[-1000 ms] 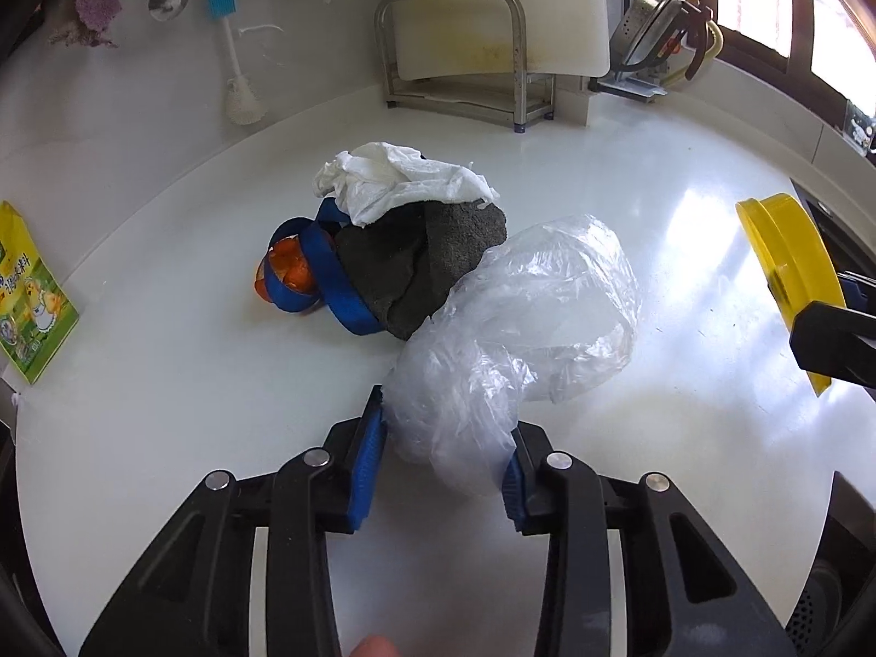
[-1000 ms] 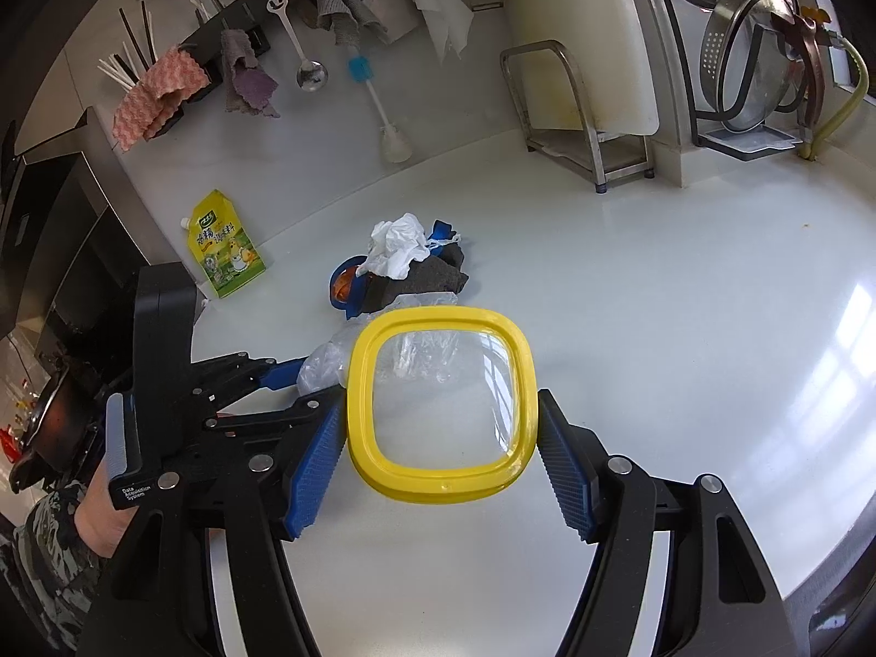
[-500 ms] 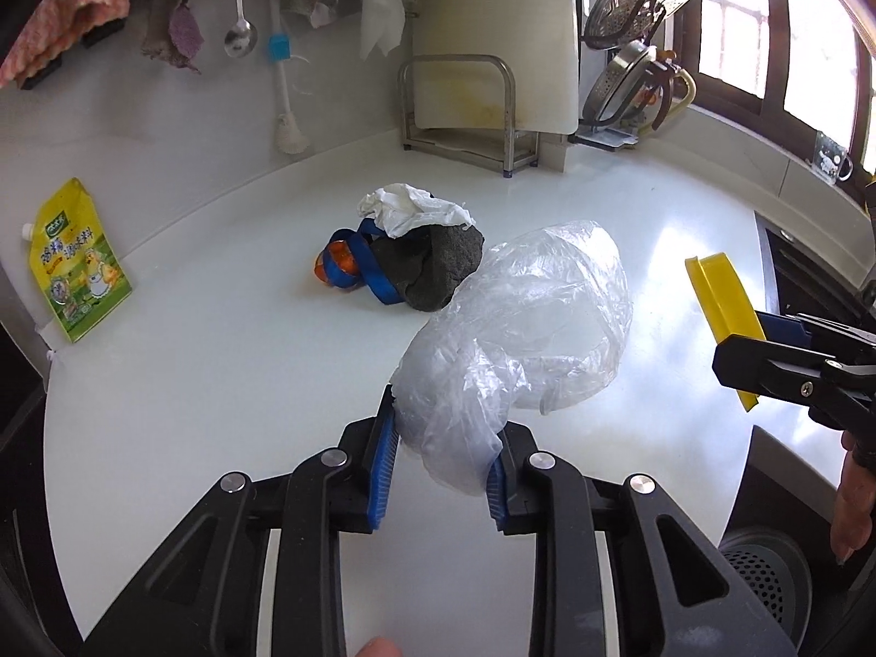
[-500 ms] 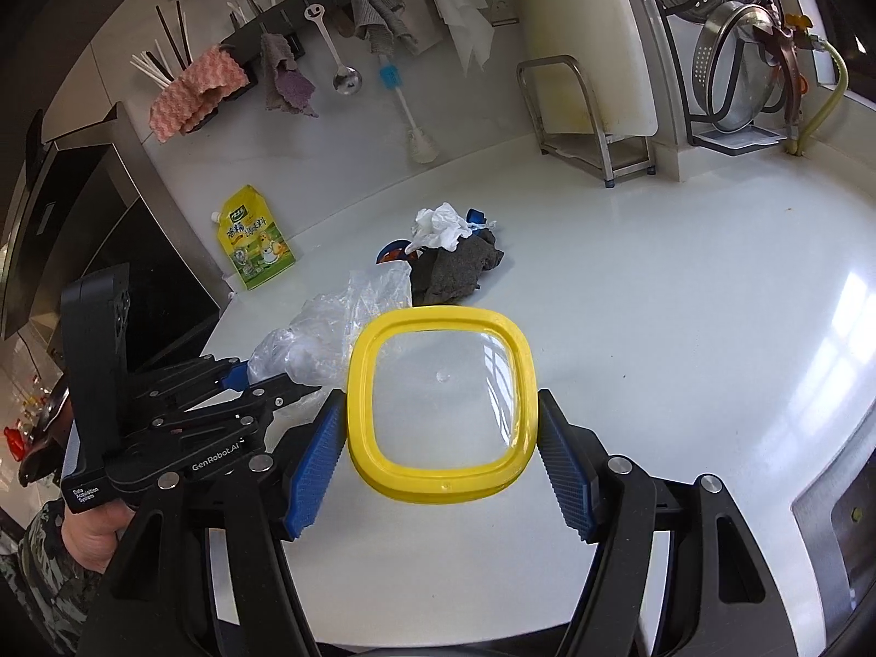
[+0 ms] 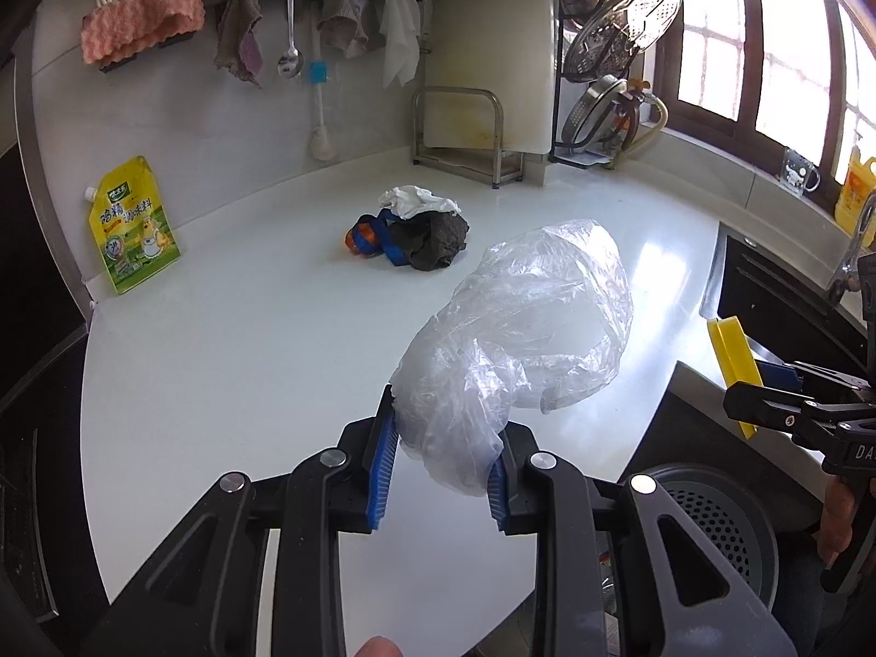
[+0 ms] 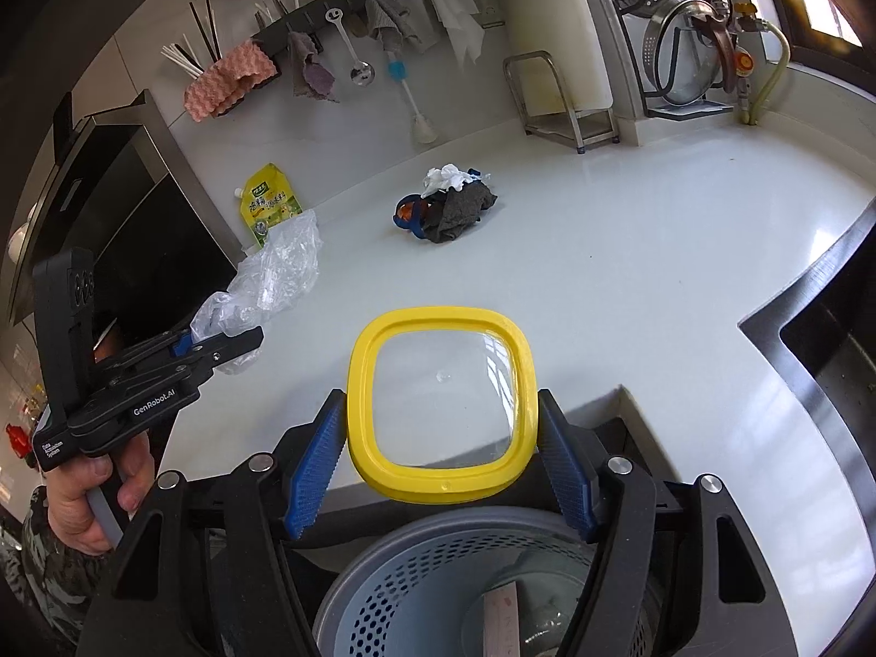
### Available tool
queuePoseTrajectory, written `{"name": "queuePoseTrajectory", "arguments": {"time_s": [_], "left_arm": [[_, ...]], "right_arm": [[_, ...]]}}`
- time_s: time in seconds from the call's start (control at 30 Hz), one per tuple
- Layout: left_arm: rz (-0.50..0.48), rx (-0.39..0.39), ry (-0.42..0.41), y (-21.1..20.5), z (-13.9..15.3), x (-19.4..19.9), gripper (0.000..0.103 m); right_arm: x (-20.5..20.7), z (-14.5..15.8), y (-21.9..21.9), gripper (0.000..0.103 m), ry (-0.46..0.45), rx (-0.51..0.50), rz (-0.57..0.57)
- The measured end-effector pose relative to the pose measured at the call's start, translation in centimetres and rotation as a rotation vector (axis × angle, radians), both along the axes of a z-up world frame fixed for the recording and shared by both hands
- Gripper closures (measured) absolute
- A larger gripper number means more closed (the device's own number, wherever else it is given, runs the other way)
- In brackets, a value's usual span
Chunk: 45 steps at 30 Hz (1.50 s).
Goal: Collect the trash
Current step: 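Carry the clear bag and yellow lid over the grey bin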
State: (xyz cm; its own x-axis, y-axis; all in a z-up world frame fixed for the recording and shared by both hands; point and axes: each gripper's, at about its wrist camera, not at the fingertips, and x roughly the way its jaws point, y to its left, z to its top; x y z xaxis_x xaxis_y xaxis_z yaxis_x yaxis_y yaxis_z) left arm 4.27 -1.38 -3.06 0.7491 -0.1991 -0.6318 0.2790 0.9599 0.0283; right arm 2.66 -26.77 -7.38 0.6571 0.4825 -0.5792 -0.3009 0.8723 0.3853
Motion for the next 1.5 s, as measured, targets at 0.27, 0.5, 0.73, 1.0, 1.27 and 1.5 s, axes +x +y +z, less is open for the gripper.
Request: {"name": "queuePoseTrajectory", "arguments": {"time_s": [0.27,0.5,0.73,1.0,1.27,1.5], "left_arm": [[-0.039,-0.016,0.003,-0.8,-0.4,-3.8,0.076],[-0.076,-0.021,-0.014,-2.0,0.0,-6.3,0.075],[-0.086,-0.017,-0.025,-2.3,0.1,-8.0,0.075],[-0.086,-0.012,-0.023,-2.3,0.0,-9.2,0.075],[-0.106,-0.006,-0.019,-3.0,-0.4,-10.9,0.075],[-0.132,-0.003,-0.002,-4.3,-1.0,-12.0,0.074]], "right_arm": [[-5.5,-0.8,-0.9,0.038,0.01,-0.024,-0.036],[-9.0,-1.7,-2.4,0.038,0.024,-0.038,-0.077],[-10.4,-2.3,-2.8,0.038,0.033,-0.029,-0.09],[-11.6,-2.2,-2.7,0.037,0.026,-0.024,-0.09],[-12.9,-2.3,-2.7,0.037,0.019,-0.026,-0.093],[-13.8,-2.6,-3.0,0.037,0.025,-0.034,-0.104]]}}
